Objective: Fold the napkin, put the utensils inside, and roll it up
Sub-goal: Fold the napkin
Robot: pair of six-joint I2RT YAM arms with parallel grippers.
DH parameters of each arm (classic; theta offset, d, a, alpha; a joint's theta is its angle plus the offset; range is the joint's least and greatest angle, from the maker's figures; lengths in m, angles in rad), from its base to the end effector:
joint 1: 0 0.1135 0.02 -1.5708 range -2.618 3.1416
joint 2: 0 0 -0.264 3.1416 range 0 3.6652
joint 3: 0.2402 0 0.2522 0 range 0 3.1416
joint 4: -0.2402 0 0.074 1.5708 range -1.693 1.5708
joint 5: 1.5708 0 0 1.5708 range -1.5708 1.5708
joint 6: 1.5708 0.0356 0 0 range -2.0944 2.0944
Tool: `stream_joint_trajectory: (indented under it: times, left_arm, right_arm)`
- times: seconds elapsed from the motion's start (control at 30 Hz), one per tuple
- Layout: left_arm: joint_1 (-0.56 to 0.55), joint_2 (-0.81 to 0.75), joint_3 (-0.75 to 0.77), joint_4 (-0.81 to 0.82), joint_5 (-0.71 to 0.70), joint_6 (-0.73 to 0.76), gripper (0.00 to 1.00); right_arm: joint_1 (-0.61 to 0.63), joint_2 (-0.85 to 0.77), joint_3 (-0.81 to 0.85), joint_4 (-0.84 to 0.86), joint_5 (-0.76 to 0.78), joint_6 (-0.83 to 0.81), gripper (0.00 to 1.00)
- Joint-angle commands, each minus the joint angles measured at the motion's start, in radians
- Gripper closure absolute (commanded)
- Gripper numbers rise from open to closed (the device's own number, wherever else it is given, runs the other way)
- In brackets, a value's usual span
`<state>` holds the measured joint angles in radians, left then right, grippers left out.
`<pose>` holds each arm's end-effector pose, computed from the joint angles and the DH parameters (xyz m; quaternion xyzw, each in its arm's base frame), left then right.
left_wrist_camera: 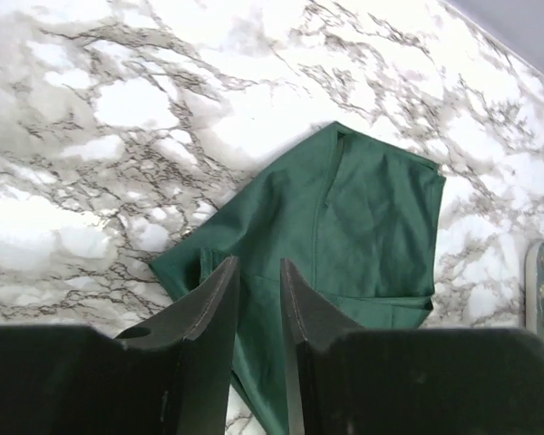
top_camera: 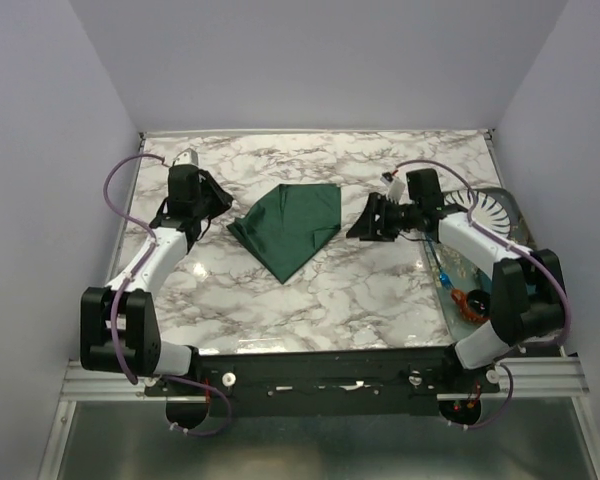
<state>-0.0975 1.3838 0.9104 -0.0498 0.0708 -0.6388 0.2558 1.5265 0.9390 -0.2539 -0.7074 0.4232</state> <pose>0.3094 -0.0328 0.2599 -0.2143 0.8386 -0.2085 0.4553 0.2968 0.1015 0.2161 -0.0498 0.8837 0.4165 0.2077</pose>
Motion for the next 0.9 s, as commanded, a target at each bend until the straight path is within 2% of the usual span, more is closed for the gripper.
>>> stream_joint_trajectory:
  times: [0.0, 0.03, 0.13, 0.2, 0.27, 0.47, 0.87]
  left_arm:
    - [-0.013, 0.055, -0.015, 0.010, 0.196, -0.019, 0.71]
    - [-0.013, 0.069, -0.015, 0.022, 0.216, -0.021, 0.75]
    - [-0.013, 0.112, -0.016, 0.044, 0.213, -0.003, 0.76]
    - [-0.013, 0.162, 0.013, 0.041, 0.216, 0.002, 0.77]
    - [-0.013, 0.190, 0.036, 0.044, 0.227, -0.009, 0.78]
    - [-0.011, 0.251, 0.051, 0.051, 0.190, -0.002, 0.80]
    - [0.025, 0.291, 0.036, -0.004, 0.116, 0.045, 0.81]
  right_arm:
    - [0.049, 0.132, 0.164, 0.074, -0.006, 0.083, 0.34]
    - [0.063, 0.153, 0.188, 0.097, -0.006, 0.091, 0.34]
    - [0.123, 0.271, 0.280, 0.114, -0.007, 0.104, 0.37]
    - [0.144, 0.354, 0.342, 0.114, -0.010, 0.098, 0.44]
    - [0.148, 0.388, 0.372, 0.113, -0.026, 0.086, 0.50]
    - [0.148, 0.497, 0.460, 0.114, -0.043, 0.063, 0.57]
    - [0.146, 0.561, 0.445, 0.113, -0.015, 0.032, 0.59]
